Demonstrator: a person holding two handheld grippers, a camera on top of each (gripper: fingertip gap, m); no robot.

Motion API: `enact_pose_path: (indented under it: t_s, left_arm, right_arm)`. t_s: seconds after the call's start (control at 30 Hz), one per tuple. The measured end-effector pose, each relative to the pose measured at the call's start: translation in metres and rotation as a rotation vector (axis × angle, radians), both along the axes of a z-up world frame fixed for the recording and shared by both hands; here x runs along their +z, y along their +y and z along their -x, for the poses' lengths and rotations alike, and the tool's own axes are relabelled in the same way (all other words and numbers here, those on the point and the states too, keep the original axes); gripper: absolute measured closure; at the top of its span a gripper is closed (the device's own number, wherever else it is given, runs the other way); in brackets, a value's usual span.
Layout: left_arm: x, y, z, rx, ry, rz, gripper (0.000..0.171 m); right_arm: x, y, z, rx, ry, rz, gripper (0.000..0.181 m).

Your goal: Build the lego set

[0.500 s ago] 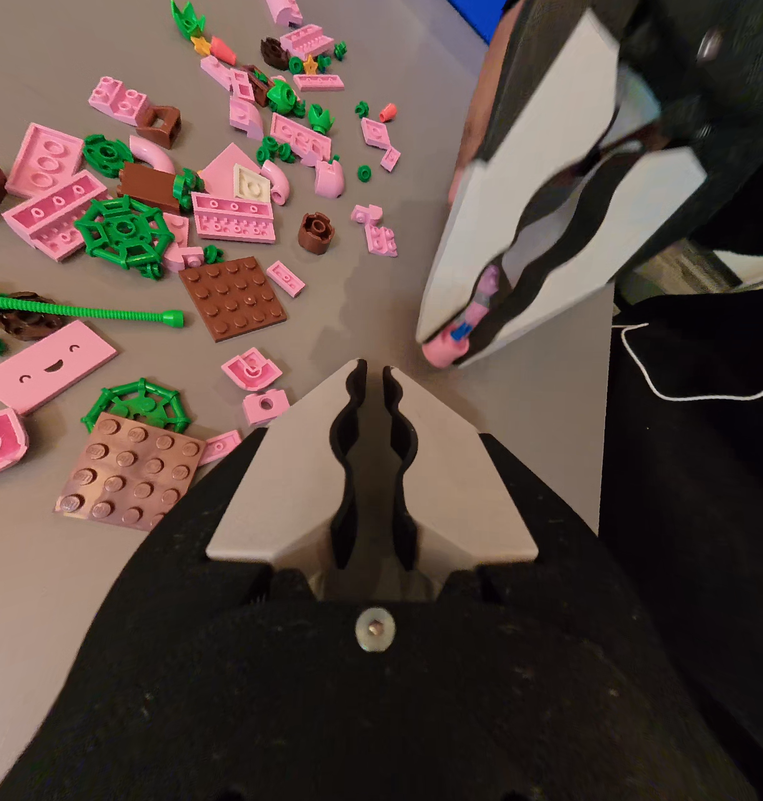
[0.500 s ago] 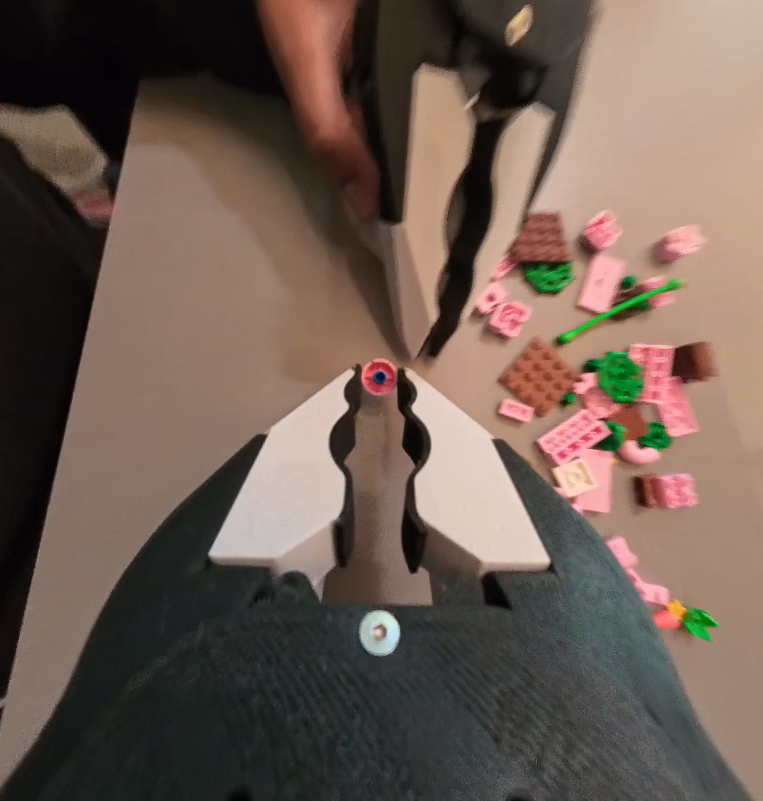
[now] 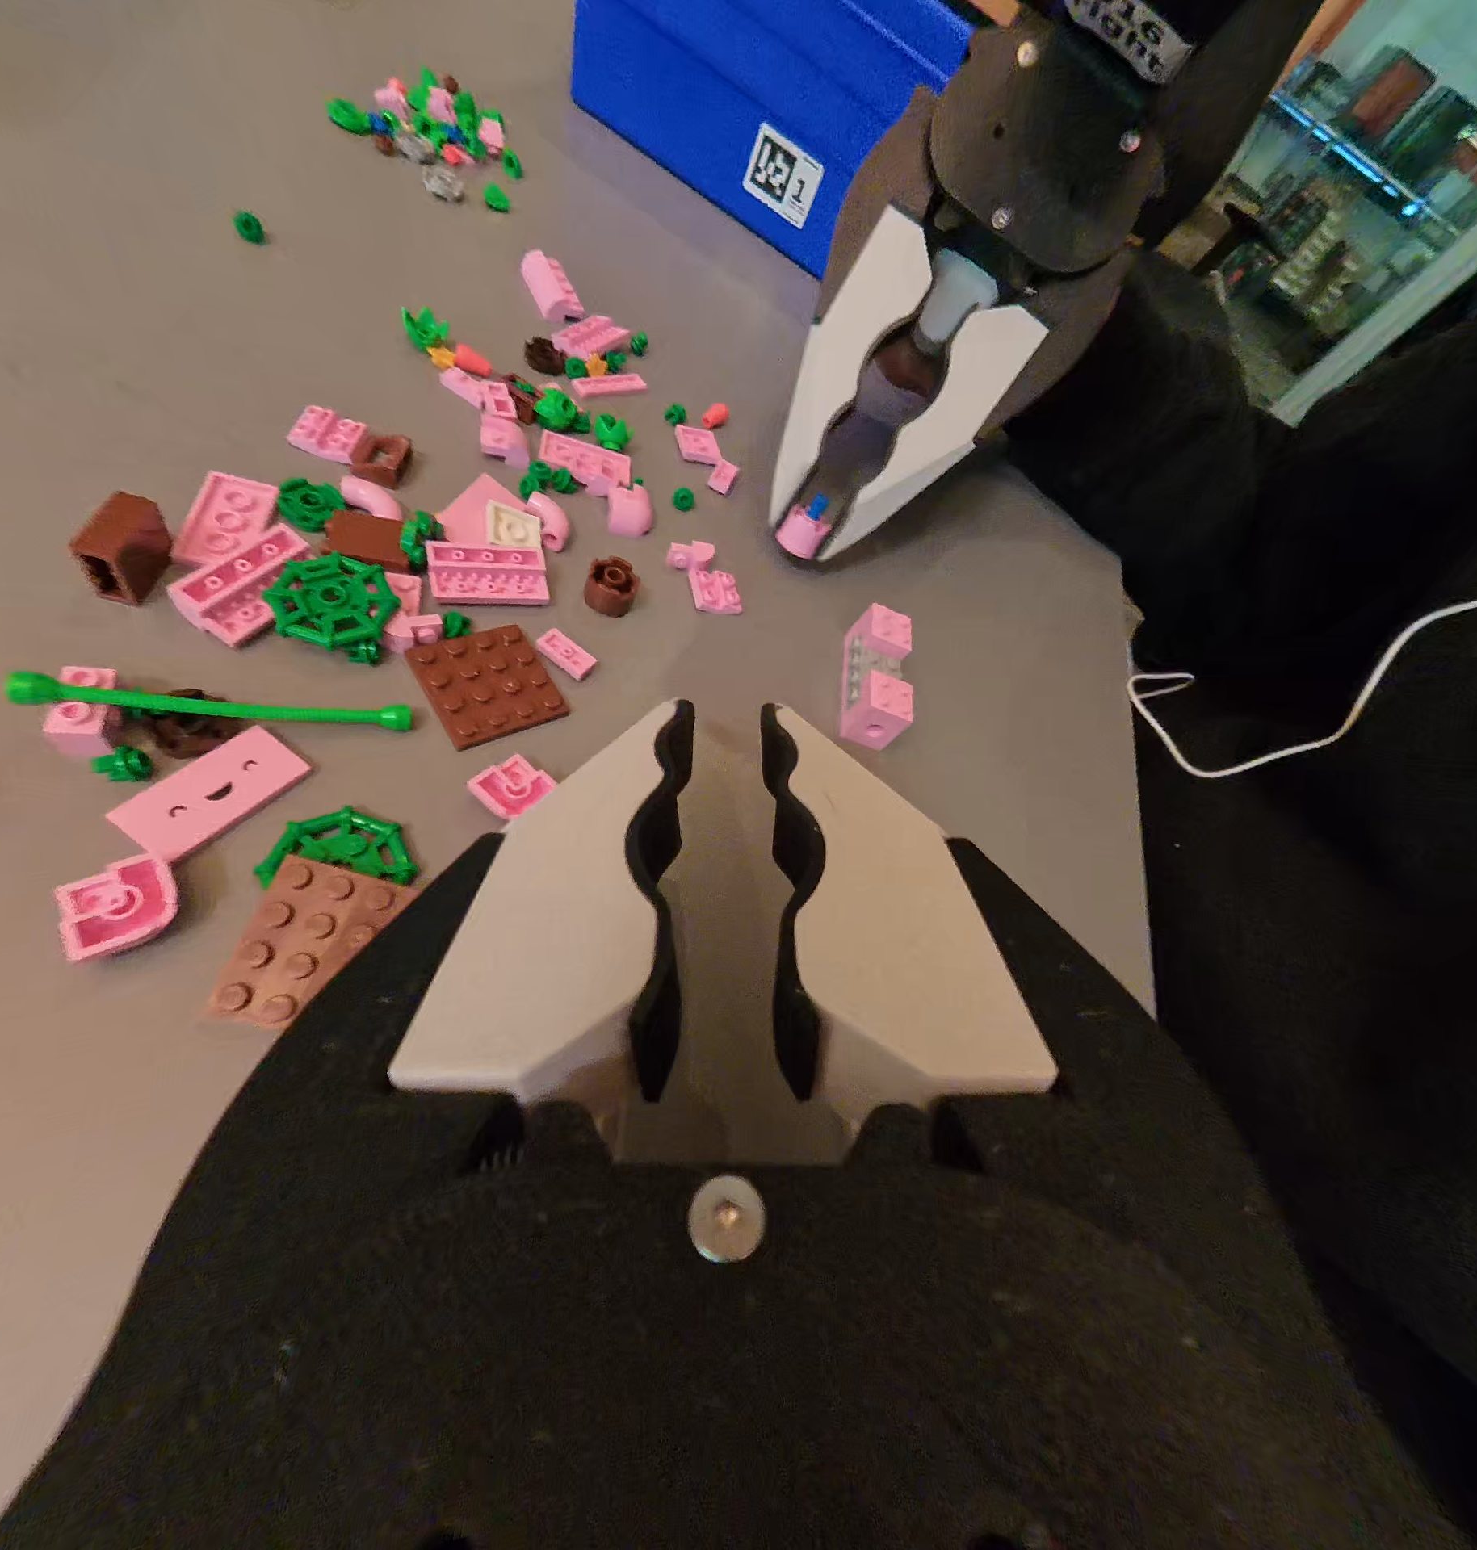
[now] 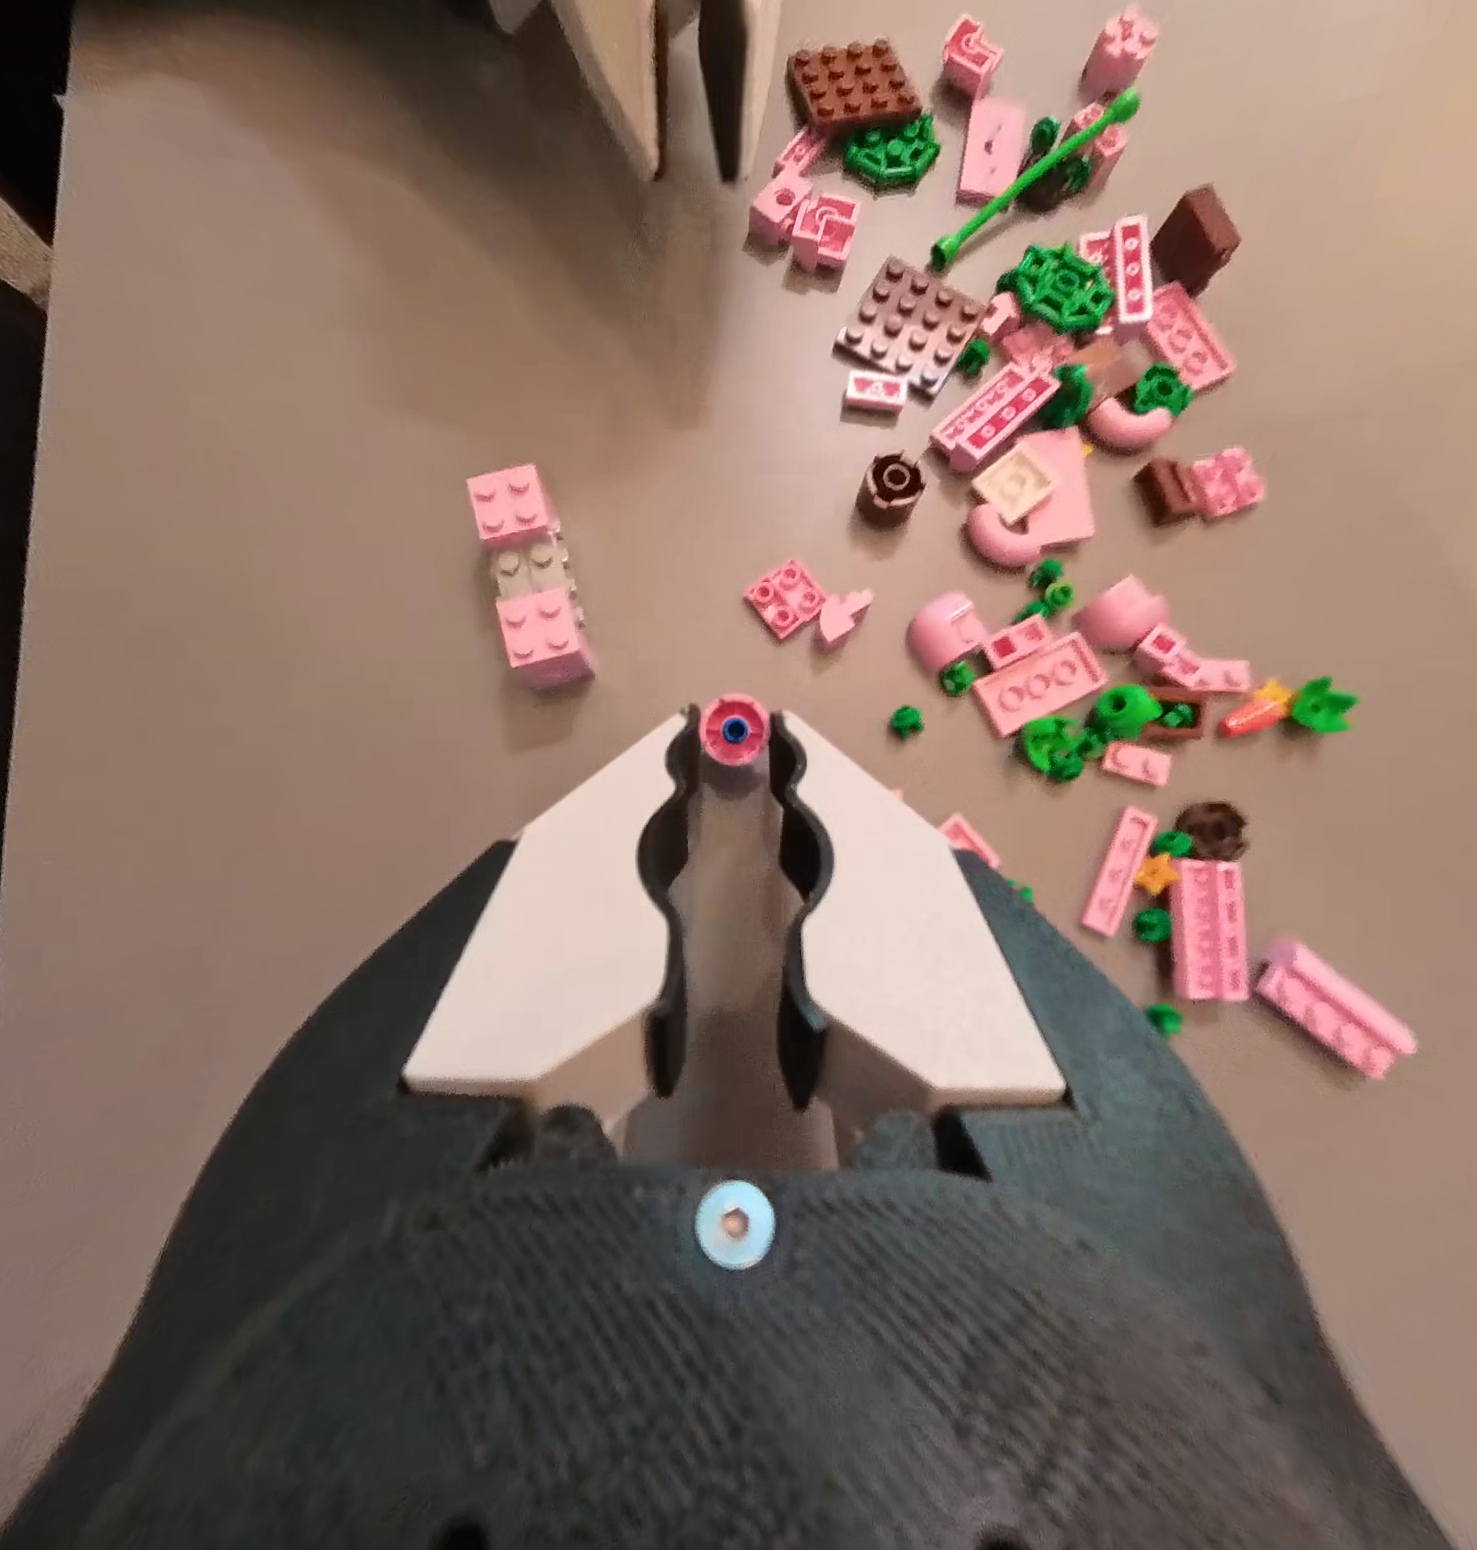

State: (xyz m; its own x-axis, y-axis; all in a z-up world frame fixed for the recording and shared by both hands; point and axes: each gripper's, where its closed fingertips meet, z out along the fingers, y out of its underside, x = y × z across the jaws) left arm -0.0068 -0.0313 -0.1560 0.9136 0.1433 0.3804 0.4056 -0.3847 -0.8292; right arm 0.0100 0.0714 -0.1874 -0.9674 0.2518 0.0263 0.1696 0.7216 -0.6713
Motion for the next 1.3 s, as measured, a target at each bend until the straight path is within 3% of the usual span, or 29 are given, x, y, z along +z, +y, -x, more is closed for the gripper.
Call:
enact_pose_path:
  t_s: [0.2,0.4,0.5,0.67,0.97,1.1,1.3]
  left_arm:
    - [0.001,-0.003,0.011,0.066,0.152,0.036,0.159]
    - [0.005,-0.006,0.016,0.103,0.180,0.019,0.156]
    - [0.007,-0.008,0.019,0.126,0.206,0.017,0.155]
    - [0.010,-0.011,0.022,0.154,0.239,0.014,0.154]
    - [0.016,-0.010,0.019,0.145,0.326,-0.006,0.138]
    - [0.018,-0.012,0.024,0.181,0.398,0.010,0.133]
    - [0.021,-0.013,0.027,0.210,0.378,-0.010,0.117]
  right_arm:
    - [-0.010,0.001,-0.004,-0.029,-0.030,-0.021,0.167]
    - [-0.010,0.005,-0.003,-0.034,-0.073,0.014,0.166]
    - [-0.006,0.004,-0.003,-0.034,-0.078,0.050,0.152]
    - [0.022,0.001,0.008,-0.072,-0.028,0.206,0.149]
    - [0.078,0.037,0.058,-0.348,0.234,0.452,0.152]
    - [0.077,0.038,0.064,-0.379,0.284,0.444,0.154]
    - [0.062,0.020,0.057,-0.329,0.227,0.431,0.154]
